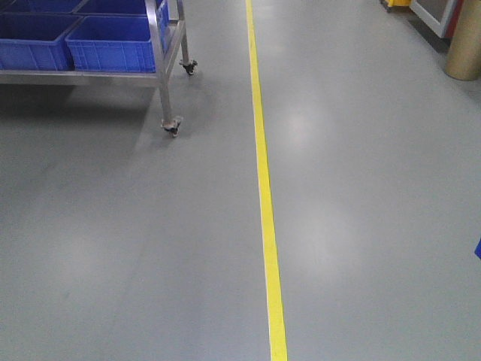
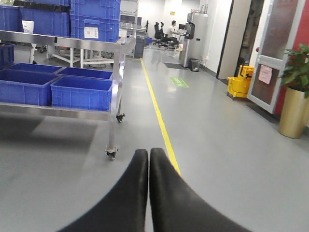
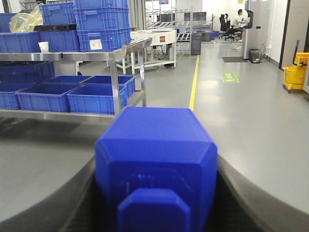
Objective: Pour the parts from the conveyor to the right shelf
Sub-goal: 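Drive along the yellow floor line toward the bin shelves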
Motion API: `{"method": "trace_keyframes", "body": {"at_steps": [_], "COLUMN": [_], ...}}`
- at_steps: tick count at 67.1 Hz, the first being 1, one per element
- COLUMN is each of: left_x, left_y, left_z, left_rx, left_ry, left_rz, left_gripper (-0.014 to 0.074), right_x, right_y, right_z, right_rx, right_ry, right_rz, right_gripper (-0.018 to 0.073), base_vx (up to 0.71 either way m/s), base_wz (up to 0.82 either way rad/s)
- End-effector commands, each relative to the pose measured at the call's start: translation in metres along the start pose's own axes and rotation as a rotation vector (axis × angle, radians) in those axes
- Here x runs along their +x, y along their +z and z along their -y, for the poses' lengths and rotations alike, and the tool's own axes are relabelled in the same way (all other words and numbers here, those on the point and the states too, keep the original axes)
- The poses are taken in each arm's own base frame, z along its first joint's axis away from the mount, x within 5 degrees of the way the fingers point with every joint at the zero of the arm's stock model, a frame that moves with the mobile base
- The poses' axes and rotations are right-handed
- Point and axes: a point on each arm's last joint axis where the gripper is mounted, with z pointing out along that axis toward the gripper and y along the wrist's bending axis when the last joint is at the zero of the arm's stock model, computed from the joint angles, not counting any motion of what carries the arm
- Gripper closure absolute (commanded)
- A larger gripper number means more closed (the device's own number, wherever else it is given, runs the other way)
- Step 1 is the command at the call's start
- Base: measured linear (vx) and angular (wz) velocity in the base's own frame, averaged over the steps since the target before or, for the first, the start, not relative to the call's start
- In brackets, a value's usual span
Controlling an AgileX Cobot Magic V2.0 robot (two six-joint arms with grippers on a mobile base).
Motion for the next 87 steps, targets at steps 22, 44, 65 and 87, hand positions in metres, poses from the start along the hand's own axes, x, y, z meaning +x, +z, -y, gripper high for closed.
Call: {"method": "trace_keyframes", "body": {"at_steps": [22,44,65,87], "left_x": [0.0003,0.0003,0.0004,0.0004], "left_y": [0.0001,0.0001,0.0002,0.0002], "left_z": [0.0003,0.0003,0.0003,0.0003], "left_rx": [0.015,0.015,0.014,0.014], "left_ry": [-0.013,-0.013,-0.013,-0.013], "left_rz": [0.060,0.060,0.059,0.059], "left_gripper": [0.0603,0.0603,0.0603,0.0603], "right_x": [-0.0156,-0.0156,-0.0156,-0.0156], "right_y": [-0.0009,-0.0009,-0.0009,-0.0009], "right_z": [-0.0003,-0.0003,-0.0003,-0.0003], "right_rx": [0.001,0.001,0.001,0.001], "right_ry": [-0.011,-0.011,-0.011,-0.011], "right_rz": [0.094,0.094,0.094,0.094], "right_gripper": [0.0564,0.0564,0.0564,0.0564], "base_vx": [0.77,0.73,0.66,0.61], "base_wz": [0.05,0.00,0.05,0.06]}}
